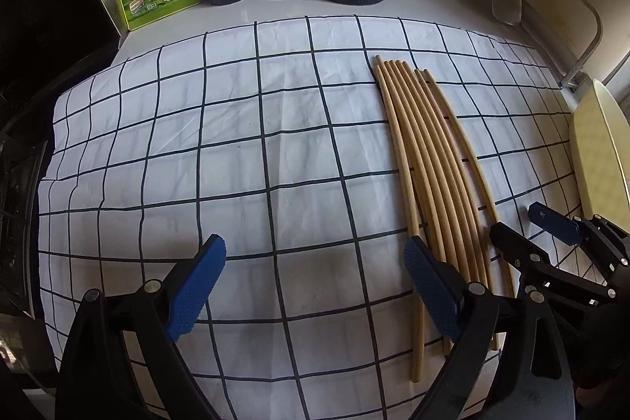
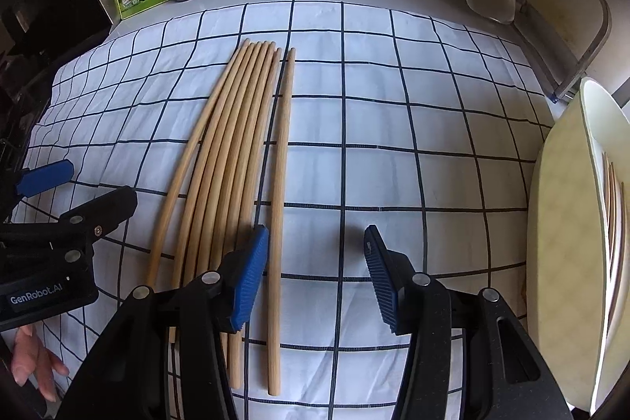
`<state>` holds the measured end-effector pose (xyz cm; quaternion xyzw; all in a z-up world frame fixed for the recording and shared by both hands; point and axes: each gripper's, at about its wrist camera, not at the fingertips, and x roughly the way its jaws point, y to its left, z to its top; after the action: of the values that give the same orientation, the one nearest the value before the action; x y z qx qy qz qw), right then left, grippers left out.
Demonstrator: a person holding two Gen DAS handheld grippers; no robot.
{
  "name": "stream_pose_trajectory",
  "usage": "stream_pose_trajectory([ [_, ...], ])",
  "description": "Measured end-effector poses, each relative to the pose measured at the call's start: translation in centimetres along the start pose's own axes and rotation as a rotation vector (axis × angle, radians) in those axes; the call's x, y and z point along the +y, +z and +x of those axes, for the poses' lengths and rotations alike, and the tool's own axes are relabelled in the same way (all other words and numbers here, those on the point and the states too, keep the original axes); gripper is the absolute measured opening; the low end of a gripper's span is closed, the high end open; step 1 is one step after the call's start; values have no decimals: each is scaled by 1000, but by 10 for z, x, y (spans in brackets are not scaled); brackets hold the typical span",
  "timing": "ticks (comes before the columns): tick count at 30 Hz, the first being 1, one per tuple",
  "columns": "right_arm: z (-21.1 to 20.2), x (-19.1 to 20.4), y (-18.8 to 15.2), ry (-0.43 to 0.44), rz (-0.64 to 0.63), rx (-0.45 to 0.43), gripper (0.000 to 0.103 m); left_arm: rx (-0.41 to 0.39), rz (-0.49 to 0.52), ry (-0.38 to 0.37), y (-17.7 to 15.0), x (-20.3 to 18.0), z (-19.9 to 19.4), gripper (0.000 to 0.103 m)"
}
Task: Organize utensils
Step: 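Lower the left tool onto one chopstick while the right tool lowers onto another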
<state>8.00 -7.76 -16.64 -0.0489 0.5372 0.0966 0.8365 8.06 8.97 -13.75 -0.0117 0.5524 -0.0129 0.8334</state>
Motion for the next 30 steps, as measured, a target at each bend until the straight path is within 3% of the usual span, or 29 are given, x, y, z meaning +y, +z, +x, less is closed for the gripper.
stream_pose_trajectory([
  [19,-5,-24,-9,5,66,-23,48,18,25,19,1,-17,20,91],
  [25,-4,-17,-8,-19,23,-38,48,4,14,29,2,-15,23,96],
  [30,0,-12,-3,-15,-18,-53,47,-11,2,32,5,-14,24,92],
])
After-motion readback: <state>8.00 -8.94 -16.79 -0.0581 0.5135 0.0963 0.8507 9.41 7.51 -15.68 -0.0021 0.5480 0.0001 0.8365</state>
